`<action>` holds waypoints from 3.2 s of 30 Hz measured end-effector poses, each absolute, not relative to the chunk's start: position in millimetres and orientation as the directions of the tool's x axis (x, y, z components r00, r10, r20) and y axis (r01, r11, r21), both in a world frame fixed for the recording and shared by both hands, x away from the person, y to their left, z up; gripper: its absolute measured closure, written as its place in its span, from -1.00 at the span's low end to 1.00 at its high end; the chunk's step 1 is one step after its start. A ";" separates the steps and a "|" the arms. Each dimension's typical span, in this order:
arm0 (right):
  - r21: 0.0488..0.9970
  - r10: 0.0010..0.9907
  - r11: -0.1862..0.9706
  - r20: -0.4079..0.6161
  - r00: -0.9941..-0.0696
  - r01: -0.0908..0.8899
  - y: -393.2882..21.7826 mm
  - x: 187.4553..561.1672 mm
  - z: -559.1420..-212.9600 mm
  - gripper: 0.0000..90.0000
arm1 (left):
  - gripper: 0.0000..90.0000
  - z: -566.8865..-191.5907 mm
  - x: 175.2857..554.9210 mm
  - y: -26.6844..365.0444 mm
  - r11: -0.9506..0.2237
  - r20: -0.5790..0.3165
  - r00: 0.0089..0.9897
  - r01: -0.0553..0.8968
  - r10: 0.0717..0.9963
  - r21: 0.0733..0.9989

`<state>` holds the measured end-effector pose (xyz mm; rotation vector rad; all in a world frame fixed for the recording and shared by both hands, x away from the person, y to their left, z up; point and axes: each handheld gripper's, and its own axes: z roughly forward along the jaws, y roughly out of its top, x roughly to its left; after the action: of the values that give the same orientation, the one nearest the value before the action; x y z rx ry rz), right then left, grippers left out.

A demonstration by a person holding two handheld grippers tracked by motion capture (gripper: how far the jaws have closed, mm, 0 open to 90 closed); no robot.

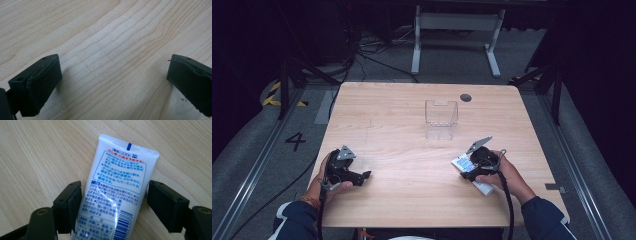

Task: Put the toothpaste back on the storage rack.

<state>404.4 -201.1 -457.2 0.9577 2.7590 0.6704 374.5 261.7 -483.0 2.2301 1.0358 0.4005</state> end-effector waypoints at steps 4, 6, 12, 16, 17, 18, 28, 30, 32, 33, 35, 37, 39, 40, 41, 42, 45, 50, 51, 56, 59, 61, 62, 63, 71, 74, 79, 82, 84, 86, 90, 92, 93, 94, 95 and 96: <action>0.440 0.617 0.705 0.005 -0.787 0.556 -198.3 404.2 -455.7 -0.24 | -1.00 -483.1 374.5 261.7 -0.485 0.006 0.643 0.571 0.766 0.662; 0.413 0.592 0.732 0.006 -0.806 0.541 -194.8 403.6 -452.7 -0.08 | -1.00 -483.0 374.5 261.7 -0.486 0.007 0.643 0.571 0.766 0.662; 0.374 0.562 0.766 0.003 -0.827 0.522 -192.3 405.9 -449.4 0.11 | -1.00 -483.1 374.4 261.6 -0.485 0.007 0.643 0.571 0.766 0.662; 0.384 0.551 0.773 -0.012 -0.835 0.505 -193.9 403.1 -448.2 0.26 | -1.00 -483.1 374.5 261.7 -0.485 0.007 0.643 0.571 0.766 0.662; 0.384 0.544 0.779 -0.022 -0.839 0.495 -193.9 402.2 -447.3 0.29 | -1.00 -483.1 374.5 261.7 -0.485 0.007 0.643 0.571 0.766 0.662; 0.385 0.534 0.786 -0.026 -0.845 0.485 -193.9 401.1 -446.6 0.34 | -1.00 -483.1 374.4 261.6 -0.484 0.006 0.642 0.572 0.767 0.662; 0.449 0.546 0.746 0.011 -0.837 0.493 -209.1 393.8 -440.9 0.50 | -1.00 -483.0 374.6 261.6 -0.486 0.007 0.643 0.572 0.766 0.661; 0.472 0.551 0.731 0.015 -0.834 0.492 -213.1 392.5 -436.2 0.51 | -1.00 -483.0 374.6 261.6 -0.486 0.007 0.643 0.572 0.766 0.661; 0.481 0.555 0.725 0.017 -0.832 0.493 -213.9 392.1 -434.4 0.51 | -1.00 -483.0 374.6 261.6 -0.485 0.006 0.643 0.572 0.766 0.661; 0.506 0.556 0.712 0.017 -0.831 0.487 -216.5 391.3 -429.1 0.51 | -1.00 -483.0 374.6 261.6 -0.486 0.006 0.643 0.572 0.766 0.661; 0.524 0.556 0.701 0.024 -0.831 0.484 -218.6 390.8 -424.2 0.51 | -1.00 -483.0 374.6 261.6 -0.486 0.006 0.643 0.572 0.766 0.661; 0.543 0.561 0.688 0.021 -0.828 0.480 -220.2 390.2 -420.6 0.51 | -1.00 -483.0 374.6 261.6 -0.486 0.006 0.643 0.572 0.766 0.661; 0.564 0.560 0.678 0.021 -0.829 0.472 -222.5 390.2 -416.7 0.52 | -1.00 -483.0 374.6 261.6 -0.485 0.006 0.643 0.572 0.766 0.661; 0.578 0.561 0.667 0.025 -0.827 0.470 -223.8 390.2 -414.9 0.52 | -1.00 -483.0 374.7 261.7 -0.486 0.007 0.643 0.572 0.765 0.661; 0.585 0.559 0.661 0.032 -0.828 0.469 -224.9 390.2 -413.0 0.52 | -1.00 -483.0 374.6 261.6 -0.486 0.006 0.643 0.572 0.766 0.661; 0.596 0.559 0.655 0.030 -0.829 0.464 -225.5 390.0 -411.5 0.52 | -1.00 -483.0 374.6 261.6 -0.485 0.006 0.643 0.572 0.766 0.661; 0.620 0.556 0.642 0.027 -0.831 0.450 -226.5 390.5 -406.9 0.52 | -1.00 -483.0 374.6 261.7 -0.486 0.005 0.643 0.572 0.765 0.661; 0.650 0.553 0.635 -0.005 -0.833 0.417 -222.2 388.6 -399.2 0.51 | -1.00 -483.0 374.6 261.6 -0.486 0.007 0.643 0.572 0.766 0.661; 0.657 0.548 0.634 -0.010 -0.837 0.408 -220.9 387.9 -396.9 0.51 | -1.00 -483.0 374.5 261.5 -0.485 0.007 0.642 0.572 0.766 0.661; 0.699 0.536 0.611 -0.019 -0.844 0.372 -214.8 384.9 -383.9 0.51 | -0.99 -483.0 373.6 261.1 -0.479 0.000 0.637 0.580 0.771 0.659; 0.714 0.537 0.603 -0.034 -0.843 0.356 -210.4 385.6 -378.7 0.51 | -0.99 -483.2 373.1 260.8 -0.474 -0.006 0.634 0.584 0.773 0.659; 0.718 0.533 0.600 -0.029 -0.846 0.354 -208.9 386.1 -377.2 0.51 | -0.99 -483.1 373.0 260.8 -0.474 -0.006 0.634 0.585 0.774 0.658; 0.723 0.532 0.596 -0.031 -0.846 0.348 -206.9 386.5 -375.1 0.51 | -0.99 -483.1 373.0 260.8 -0.474 -0.006 0.634 0.585 0.774 0.658; 0.729 0.528 0.594 -0.035 -0.849 0.340 -204.7 386.8 -372.9 0.51 | -0.99 -483.1 373.0 260.8 -0.474 -0.006 0.633 0.585 0.774 0.658; 0.765 0.509 0.573 -0.052 -0.859 0.293 -190.5 391.8 -355.2 0.52 | -0.99 -483.1 373.0 260.8 -0.474 -0.006 0.634 0.585 0.774 0.658; 0.773 0.497 0.571 -0.060 -0.866 0.275 -183.2 394.3 -347.8 0.52 | -0.99 -483.1 373.0 260.9 -0.474 -0.006 0.634 0.585 0.773 0.658; 0.791 0.488 0.552 -0.051 -0.871 0.263 -177.1 399.6 -340.2 0.51 | -0.99 -483.1 373.0 260.8 -0.474 -0.006 0.634 0.585 0.774 0.658; 0.800 0.486 0.543 -0.052 -0.872 0.255 -171.6 404.9 -333.2 0.51 | -0.99 -483.1 373.3 260.9 -0.475 -0.003 0.634 0.582 0.773 0.660; 0.802 0.486 0.543 -0.058 -0.872 0.249 -169.2 407.5 -329.6 0.52 | -0.99 -483.1 373.1 260.9 -0.474 -0.006 0.634 0.585 0.774 0.658; 0.806 0.485 0.541 -0.065 -0.872 0.241 -166.8 410.1 -326.5 0.51 | -0.99 -483.1 373.0 260.8 -0.474 -0.006 0.634 0.585 0.774 0.658; 0.810 0.496 0.536 -0.074 -0.865 0.238 -164.3 413.4 -322.1 0.51 | -0.99 -483.1 373.0 260.8 -0.474 -0.006 0.634 0.585 0.774 0.658; 0.823 0.496 0.517 -0.063 -0.866 0.236 -162.6 416.9 -318.2 0.51 | -0.99 -483.1 373.0 260.8 -0.474 -0.006 0.634 0.585 0.774 0.658; 0.827 0.497 0.511 -0.061 -0.865 0.236 -162.0 418.3 -317.3 0.51 | -0.99 -483.1 373.0 260.8 -0.474 -0.006 0.634 0.585 0.774 0.658; 0.829 0.500 0.507 -0.059 -0.864 0.237 -161.1 420.0 -316.2 0.51 | -0.99 -483.1 373.0 260.8 -0.474 -0.006 0.634 0.585 0.774 0.658; 0.831 0.500 0.504 -0.060 -0.864 0.234 -159.8 422.3 -315.4 0.51 | -0.99 -483.1 373.0 260.8 -0.474 -0.006 0.634 0.585 0.774 0.658; 0.832 0.502 0.503 -0.059 -0.863 0.236 -159.0 423.6 -315.0 0.51 | -0.99 -483.1 373.0 260.8 -0.474 -0.006 0.634 0.585 0.774 0.658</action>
<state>423.6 -159.0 -315.0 0.6206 2.4569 1.2926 373.0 260.8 -483.1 2.2235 1.0563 0.3888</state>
